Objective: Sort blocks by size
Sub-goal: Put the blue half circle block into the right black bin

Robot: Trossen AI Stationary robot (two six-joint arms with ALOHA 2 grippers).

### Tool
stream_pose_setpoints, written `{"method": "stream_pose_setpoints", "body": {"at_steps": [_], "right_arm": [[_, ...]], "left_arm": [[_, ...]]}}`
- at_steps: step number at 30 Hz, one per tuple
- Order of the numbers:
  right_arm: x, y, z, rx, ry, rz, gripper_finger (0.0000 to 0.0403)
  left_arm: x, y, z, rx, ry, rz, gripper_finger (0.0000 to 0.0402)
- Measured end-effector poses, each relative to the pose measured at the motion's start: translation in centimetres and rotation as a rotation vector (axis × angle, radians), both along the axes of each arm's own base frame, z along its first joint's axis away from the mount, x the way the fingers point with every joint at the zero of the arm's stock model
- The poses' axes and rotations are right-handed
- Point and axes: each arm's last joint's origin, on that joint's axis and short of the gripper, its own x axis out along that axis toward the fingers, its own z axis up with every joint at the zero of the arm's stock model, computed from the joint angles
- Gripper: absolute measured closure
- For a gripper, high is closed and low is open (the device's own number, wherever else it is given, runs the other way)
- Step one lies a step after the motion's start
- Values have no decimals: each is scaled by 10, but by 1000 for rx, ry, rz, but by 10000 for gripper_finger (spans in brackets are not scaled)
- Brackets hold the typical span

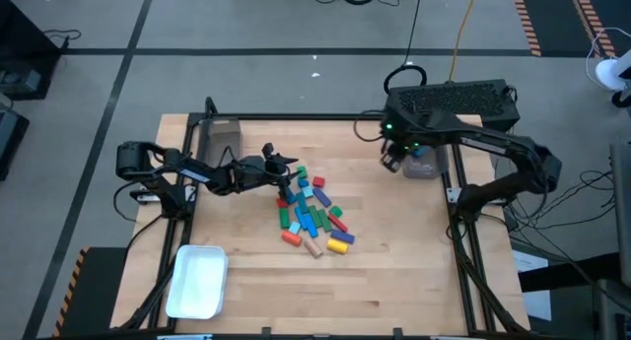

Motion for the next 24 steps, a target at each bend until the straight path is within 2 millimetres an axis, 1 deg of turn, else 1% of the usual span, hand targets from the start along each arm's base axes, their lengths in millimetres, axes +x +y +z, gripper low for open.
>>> {"method": "stream_pose_setpoints", "body": {"at_steps": [2, 5, 11, 16, 24], "right_arm": [[-14, 0, -2, 14, 14, -46, 282], [-30, -1, -12, 32, 27, -115, 282], [-51, -3, -48, 99, 118, -198, 282], [-59, -3, -71, 109, 124, -223, 282], [-61, -12, -79, 144, 134, -248, 282]], "left_arm": [[0, 0, 0, 0, -1, 0, 221], [0, 0, 1, -5, -11, 2, 221], [1, 0, 4, 1, -43, -1, 221], [2, 0, 6, 11, -69, -3, 221], [2, 0, 7, 15, -73, -4, 221]]}}
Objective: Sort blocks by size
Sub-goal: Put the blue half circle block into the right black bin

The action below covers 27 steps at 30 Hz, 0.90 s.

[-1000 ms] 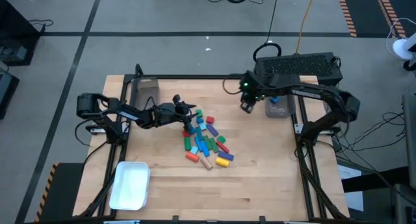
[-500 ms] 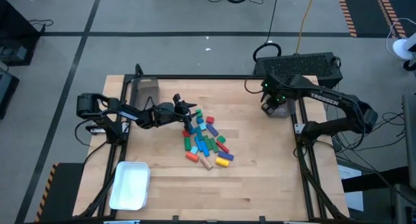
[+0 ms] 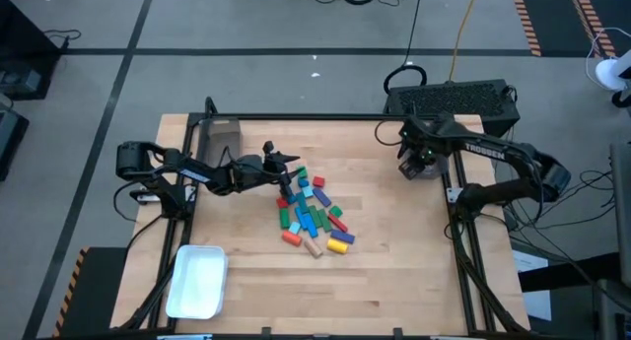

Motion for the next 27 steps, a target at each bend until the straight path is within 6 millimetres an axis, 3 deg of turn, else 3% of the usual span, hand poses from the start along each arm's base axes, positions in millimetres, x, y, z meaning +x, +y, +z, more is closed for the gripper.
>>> {"method": "stream_pose_setpoints", "body": {"at_steps": [20, 27], "right_arm": [[-9, -43, -25, 21, -61, -191, 281], [-7, -48, -33, 31, -48, -183, 243]], "left_arm": [[1, 0, 3, 48, -16, -10, 221], [1, 1, 4, 78, -14, -9, 221]]}}
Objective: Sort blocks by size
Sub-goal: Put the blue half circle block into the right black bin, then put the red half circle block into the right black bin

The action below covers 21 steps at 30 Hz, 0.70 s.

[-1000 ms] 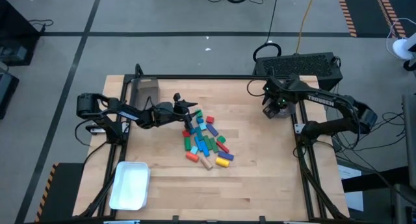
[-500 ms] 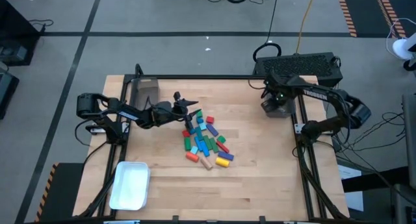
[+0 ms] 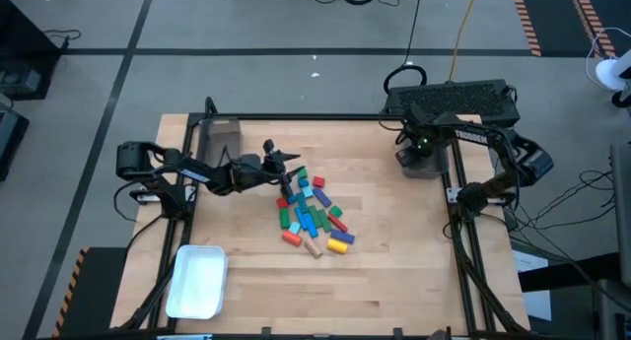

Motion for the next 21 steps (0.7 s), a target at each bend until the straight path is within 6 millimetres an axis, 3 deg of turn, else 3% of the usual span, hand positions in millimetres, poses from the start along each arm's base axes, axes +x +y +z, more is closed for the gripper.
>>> {"method": "stream_pose_setpoints", "body": {"at_steps": [4, 9, 15, 21], "right_arm": [[2, -2, 3, -20, -14, 10, 213], [6, -9, 22, -22, -6, 30, 193], [10, -13, 50, -22, -3, 49, 195], [16, -8, 88, -64, -44, 72, 199]], "left_arm": [[-1, 4, 2, 13, -13, 17, 221], [-2, 12, 6, 45, -42, 49, 221], [-5, 20, 4, 29, -33, 78, 221], [-2, 17, 7, -49, -87, -31, 221]]}}
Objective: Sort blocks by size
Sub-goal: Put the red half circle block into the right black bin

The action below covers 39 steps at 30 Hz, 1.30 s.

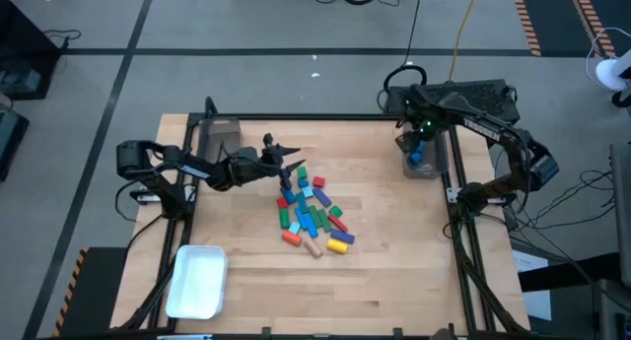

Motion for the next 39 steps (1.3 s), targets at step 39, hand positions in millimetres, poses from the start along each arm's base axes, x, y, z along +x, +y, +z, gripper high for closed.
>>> {"method": "stream_pose_setpoints", "body": {"at_steps": [39], "right_arm": [[209, 98, -102, -228, -623, 816, 182]], "left_arm": [[9, -37, -4, -35, 98, -46, 221]]}}
